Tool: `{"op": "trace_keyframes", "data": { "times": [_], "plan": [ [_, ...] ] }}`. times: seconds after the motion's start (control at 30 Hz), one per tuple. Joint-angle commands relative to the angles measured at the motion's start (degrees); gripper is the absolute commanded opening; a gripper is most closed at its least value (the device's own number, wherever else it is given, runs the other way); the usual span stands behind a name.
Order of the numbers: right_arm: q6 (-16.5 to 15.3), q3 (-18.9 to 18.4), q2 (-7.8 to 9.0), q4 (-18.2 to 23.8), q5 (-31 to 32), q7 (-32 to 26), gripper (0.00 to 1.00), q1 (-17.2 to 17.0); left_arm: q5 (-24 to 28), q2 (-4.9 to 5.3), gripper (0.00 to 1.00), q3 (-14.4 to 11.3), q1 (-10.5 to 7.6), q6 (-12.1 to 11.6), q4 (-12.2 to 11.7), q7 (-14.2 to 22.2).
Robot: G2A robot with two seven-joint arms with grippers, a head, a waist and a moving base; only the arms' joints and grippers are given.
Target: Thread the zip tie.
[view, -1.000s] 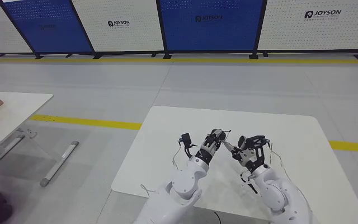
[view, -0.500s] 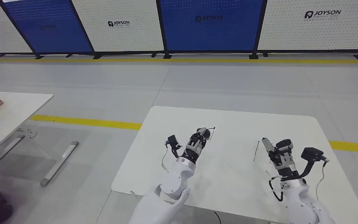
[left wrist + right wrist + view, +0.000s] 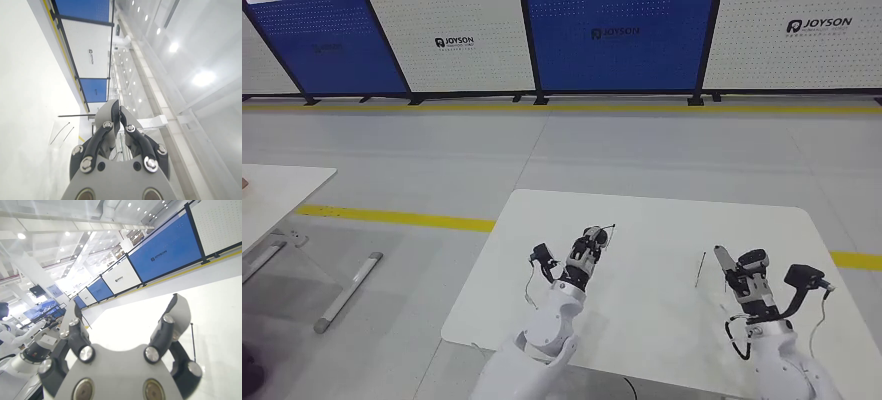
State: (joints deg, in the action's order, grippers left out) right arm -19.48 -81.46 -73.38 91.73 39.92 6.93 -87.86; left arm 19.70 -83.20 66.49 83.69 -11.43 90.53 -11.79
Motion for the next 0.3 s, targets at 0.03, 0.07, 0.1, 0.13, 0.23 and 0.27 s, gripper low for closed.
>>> {"op": "trace_keyframes", "data": {
  "times": [0.03,0.07,0.1,0.13,0.23,0.27],
  "plan": [
    [0.0,0.0,0.0,0.0,0.0,0.0,1.0,0.0,-0.2,0.03,0.0,1.0,0.5,-2.4,-1.3,-1.7],
    [0.0,0.0,0.0,0.0,0.0,0.0,1.0,0.0,-0.2,0.09,0.0,1.1,0.85,-2.5,-1.8,-1.0],
    [0.0,0.0,0.0,0.0,0.0,0.0,1.0,0.0,-0.9,0.19,0.0,1.1,1.1,-2.4,-2.2,0.0],
    [0.0,0.0,0.0,0.0,0.0,0.0,1.0,0.0,-1.4,0.26,0.0,1.2,1.24,-2.4,-2.2,0.5],
    [0.0,0.0,0.0,0.0,0.0,0.0,1.0,0.0,-1.4,0.26,0.0,1.2,1.24,-2.4,-2.2,0.5],
    [0.0,0.0,0.0,0.0,0.0,0.0,1.0,0.0,-1.4,0.26,0.0,1.2,1.24,-2.4,-2.2,0.5]
  ]
}}
